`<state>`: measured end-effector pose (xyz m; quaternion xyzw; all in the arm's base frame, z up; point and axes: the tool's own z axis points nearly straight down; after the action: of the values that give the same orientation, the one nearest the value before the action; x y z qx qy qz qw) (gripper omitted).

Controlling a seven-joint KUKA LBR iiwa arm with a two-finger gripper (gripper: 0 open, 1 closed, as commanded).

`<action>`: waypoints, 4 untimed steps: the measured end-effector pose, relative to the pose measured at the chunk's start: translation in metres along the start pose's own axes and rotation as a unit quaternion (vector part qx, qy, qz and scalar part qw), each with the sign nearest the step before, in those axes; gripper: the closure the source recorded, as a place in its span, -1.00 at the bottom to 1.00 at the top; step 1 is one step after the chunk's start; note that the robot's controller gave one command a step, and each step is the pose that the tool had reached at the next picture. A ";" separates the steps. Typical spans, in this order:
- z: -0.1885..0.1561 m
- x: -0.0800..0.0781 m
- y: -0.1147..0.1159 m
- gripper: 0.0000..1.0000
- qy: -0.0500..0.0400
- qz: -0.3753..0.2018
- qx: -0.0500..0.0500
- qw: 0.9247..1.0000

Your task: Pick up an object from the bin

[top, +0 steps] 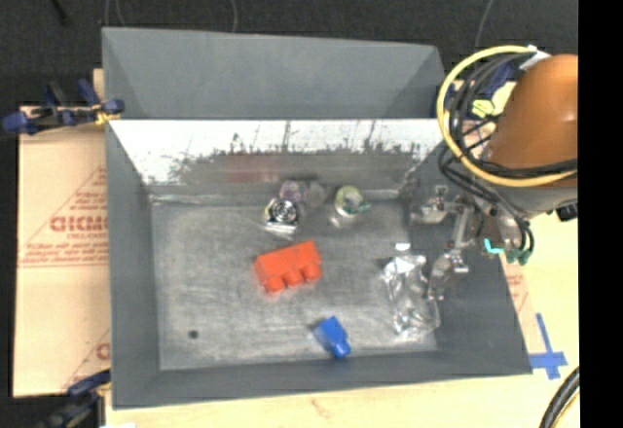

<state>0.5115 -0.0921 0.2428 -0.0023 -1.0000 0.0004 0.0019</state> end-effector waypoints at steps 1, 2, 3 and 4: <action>0.169 -0.096 0.113 -1.00 -0.006 -0.136 0.002 0.991; 0.141 -0.083 0.118 -1.00 -0.005 -0.210 0.001 0.978; 0.141 -0.079 0.122 -1.00 -0.003 -0.239 0.001 0.971; 0.168 -0.082 0.128 -1.00 -0.005 -0.283 0.002 0.959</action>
Offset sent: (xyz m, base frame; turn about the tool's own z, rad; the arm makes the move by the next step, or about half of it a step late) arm 0.0921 0.1145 -0.1728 -0.2747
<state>0.5937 0.0349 0.0743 0.2812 -0.9596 0.0015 -0.0031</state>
